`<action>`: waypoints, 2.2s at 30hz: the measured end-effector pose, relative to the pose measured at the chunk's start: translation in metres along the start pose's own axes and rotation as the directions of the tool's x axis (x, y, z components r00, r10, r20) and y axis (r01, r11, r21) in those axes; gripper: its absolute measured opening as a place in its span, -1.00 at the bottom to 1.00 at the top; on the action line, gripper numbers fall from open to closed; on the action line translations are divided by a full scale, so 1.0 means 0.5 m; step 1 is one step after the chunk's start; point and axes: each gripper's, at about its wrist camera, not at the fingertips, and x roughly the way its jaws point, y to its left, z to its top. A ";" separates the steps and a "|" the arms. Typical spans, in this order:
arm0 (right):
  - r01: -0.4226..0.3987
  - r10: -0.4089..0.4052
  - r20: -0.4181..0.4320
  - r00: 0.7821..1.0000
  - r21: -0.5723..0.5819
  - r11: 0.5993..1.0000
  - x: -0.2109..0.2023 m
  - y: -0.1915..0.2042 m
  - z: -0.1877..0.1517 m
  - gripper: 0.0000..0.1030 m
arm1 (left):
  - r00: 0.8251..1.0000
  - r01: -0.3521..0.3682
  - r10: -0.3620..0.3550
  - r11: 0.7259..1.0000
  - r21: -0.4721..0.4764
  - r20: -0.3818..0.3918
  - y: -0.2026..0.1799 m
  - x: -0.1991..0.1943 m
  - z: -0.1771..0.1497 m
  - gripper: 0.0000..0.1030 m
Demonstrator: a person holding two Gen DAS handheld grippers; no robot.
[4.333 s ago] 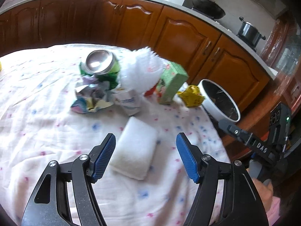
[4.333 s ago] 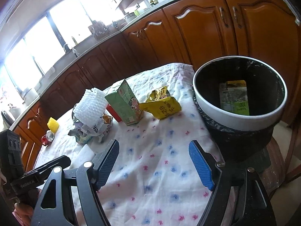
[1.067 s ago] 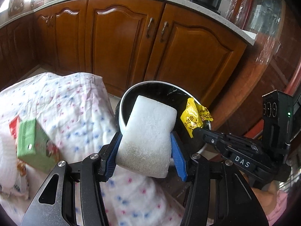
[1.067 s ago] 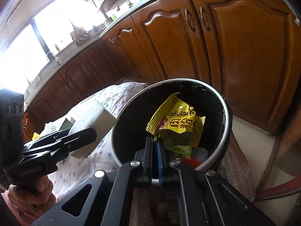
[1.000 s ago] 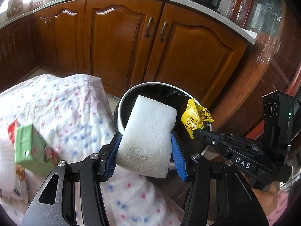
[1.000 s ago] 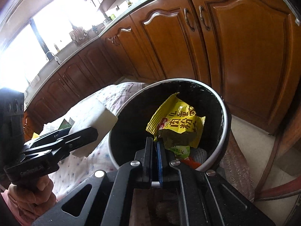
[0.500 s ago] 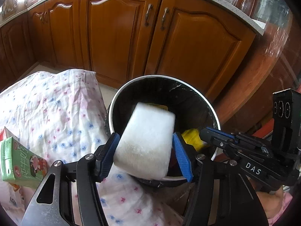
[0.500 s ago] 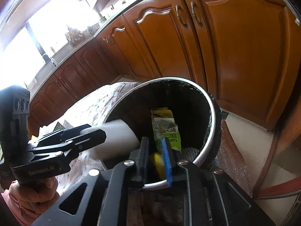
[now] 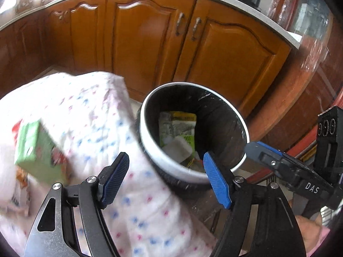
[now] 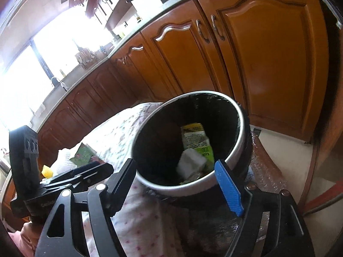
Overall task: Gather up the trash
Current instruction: 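Carry both items over the bin and open both tools to release them, then move both tools back toward the crushed green can and green juice box, then grasp the green milk box with the right tool while the left tool grasps crumpled paper wrappers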
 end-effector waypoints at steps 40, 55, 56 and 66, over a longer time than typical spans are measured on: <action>-0.130 0.114 -0.104 0.988 -0.162 0.978 0.138 0.347 -0.146 0.61 | 0.970 -0.177 0.232 0.876 -0.449 0.071 0.430 -0.276 -0.256 0.42; -0.060 0.040 -0.088 0.995 -0.236 0.970 0.252 0.406 -0.092 0.50 | 0.965 -0.193 0.252 0.869 -0.456 0.071 0.512 -0.240 -0.206 0.42; -0.055 0.035 -0.092 0.995 -0.235 0.970 0.260 0.406 -0.088 0.40 | 0.966 -0.191 0.248 0.871 -0.453 0.070 0.514 -0.233 -0.201 0.42; -0.074 0.055 -0.090 0.994 -0.228 0.971 0.247 0.392 -0.089 -0.32 | 0.973 -0.193 0.227 0.900 -0.390 0.042 0.503 -0.193 -0.188 -0.29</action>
